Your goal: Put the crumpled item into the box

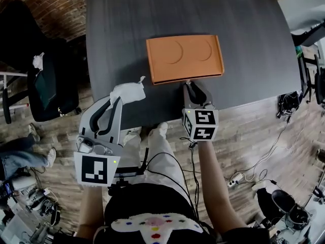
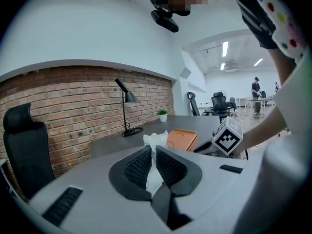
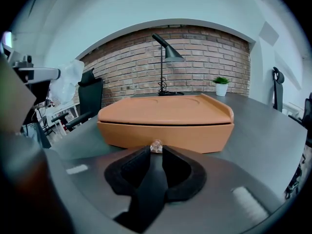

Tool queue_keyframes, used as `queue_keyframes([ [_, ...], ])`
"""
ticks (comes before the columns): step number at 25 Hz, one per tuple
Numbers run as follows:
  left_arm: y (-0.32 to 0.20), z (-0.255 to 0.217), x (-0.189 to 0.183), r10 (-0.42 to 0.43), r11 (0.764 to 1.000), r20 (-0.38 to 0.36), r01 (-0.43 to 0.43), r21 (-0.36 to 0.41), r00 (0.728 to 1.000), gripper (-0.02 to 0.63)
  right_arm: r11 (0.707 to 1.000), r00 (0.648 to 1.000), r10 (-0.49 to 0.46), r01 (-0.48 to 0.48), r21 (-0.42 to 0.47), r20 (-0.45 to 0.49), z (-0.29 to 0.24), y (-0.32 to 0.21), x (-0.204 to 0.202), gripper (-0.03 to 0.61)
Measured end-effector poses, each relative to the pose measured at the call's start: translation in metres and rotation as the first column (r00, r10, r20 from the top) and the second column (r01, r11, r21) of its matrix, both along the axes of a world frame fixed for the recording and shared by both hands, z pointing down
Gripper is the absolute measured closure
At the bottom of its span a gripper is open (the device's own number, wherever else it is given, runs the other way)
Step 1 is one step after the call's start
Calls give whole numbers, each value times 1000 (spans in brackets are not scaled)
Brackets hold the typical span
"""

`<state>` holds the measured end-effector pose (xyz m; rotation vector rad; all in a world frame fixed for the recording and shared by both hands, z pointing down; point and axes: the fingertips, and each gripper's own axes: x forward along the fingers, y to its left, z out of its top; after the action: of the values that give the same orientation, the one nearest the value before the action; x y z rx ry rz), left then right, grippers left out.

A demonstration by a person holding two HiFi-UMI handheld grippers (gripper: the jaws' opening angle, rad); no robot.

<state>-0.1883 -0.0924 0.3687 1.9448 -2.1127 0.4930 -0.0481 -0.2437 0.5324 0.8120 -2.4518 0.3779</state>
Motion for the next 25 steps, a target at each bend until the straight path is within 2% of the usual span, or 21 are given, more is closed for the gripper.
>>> queue_keyframes([
  [12,2,1,7,38,999,-7,-38,6,999,584,1000,1000,21,-21,5,-8,1,15,11,494],
  [25,6,-2,28,115,993,-8,-115,9,993,584,998,998,62,-62,2,-21,-1,39,37,495],
])
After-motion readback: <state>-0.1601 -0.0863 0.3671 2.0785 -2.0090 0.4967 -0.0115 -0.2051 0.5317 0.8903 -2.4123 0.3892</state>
